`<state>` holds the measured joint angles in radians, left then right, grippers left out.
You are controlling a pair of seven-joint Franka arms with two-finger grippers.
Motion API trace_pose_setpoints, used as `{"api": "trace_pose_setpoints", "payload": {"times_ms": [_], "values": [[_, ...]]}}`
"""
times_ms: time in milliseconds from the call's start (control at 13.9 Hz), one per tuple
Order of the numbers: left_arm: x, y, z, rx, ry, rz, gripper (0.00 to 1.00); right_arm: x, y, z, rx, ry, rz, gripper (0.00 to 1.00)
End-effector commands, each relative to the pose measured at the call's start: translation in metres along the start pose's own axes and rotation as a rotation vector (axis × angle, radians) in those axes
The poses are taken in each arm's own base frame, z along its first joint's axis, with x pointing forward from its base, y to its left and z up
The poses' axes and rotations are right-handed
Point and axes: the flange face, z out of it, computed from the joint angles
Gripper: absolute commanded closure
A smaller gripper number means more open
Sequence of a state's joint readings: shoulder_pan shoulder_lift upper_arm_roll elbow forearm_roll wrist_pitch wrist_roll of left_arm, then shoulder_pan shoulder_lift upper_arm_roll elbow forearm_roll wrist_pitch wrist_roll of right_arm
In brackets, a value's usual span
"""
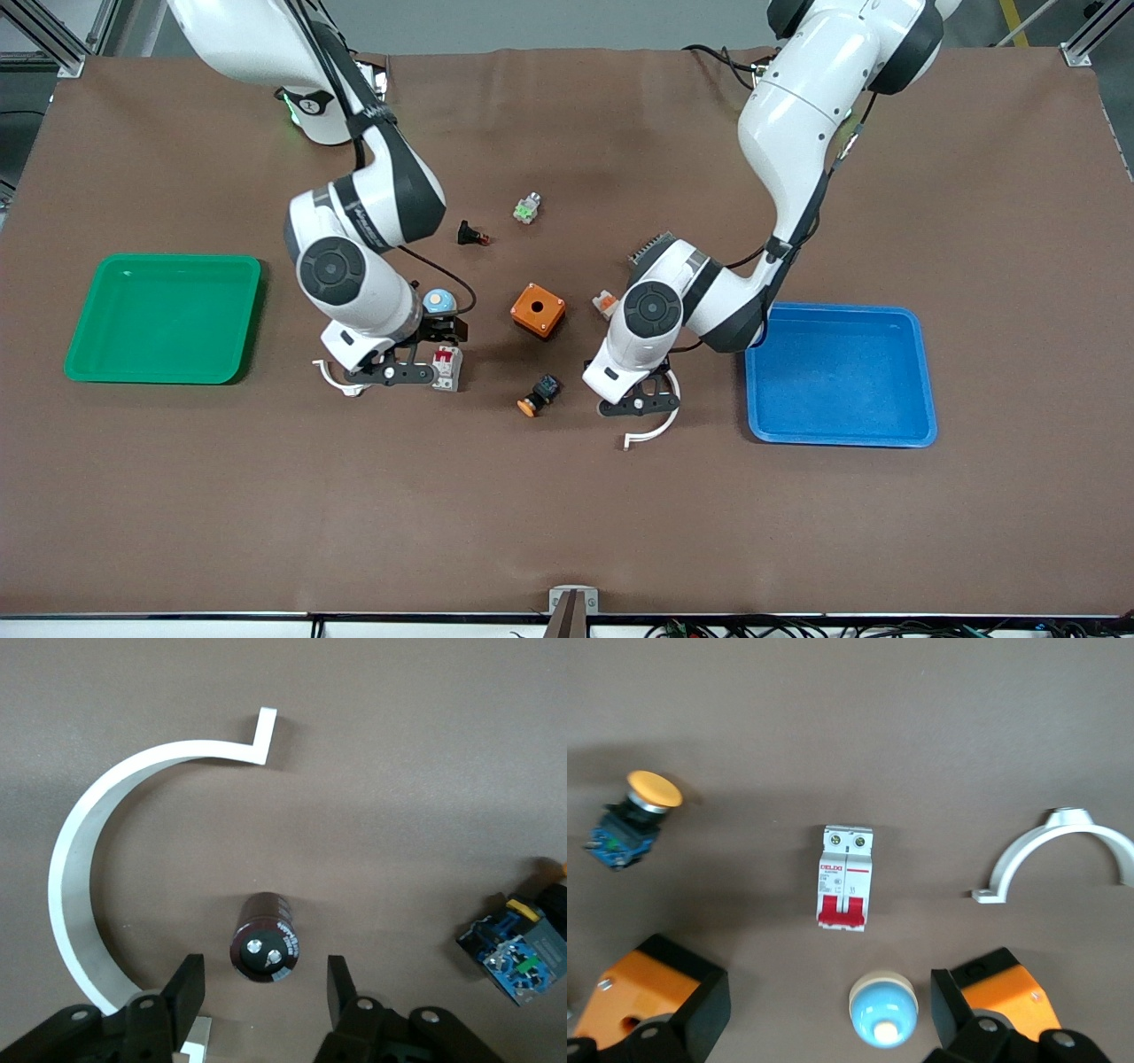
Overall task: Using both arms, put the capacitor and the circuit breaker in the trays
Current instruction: 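Close the left gripper on the capacitor while the right gripper grasps the breaker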
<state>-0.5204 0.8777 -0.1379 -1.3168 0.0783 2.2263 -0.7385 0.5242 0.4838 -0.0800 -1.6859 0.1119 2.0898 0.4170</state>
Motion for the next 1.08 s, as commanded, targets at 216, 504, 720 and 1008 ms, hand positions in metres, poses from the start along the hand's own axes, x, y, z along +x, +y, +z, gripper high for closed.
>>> {"api": "trace_pose_setpoints", "payload": {"times_ms": [216,504,720,1008], "values": [[0.01,-0.001,0.016,-0.01,0.055,0.002,0.46,0.006,-0.005,0.06,-0.001,0.02,0.016,0.0],[0.011,-0.002,0.017,0.003,0.069,0.031,0.56,0.013,-0.003,0.08,0.004,0.046,0.022,0.0],[0.007,0.003,0.017,-0.002,0.065,0.018,0.84,0.019,0.002,0.089,0.007,0.057,0.032,0.0],[0.017,-0.004,-0.013,-0.003,0.093,0.023,0.99,0.019,0.003,0.091,0.007,0.059,0.032,0.3]]}}
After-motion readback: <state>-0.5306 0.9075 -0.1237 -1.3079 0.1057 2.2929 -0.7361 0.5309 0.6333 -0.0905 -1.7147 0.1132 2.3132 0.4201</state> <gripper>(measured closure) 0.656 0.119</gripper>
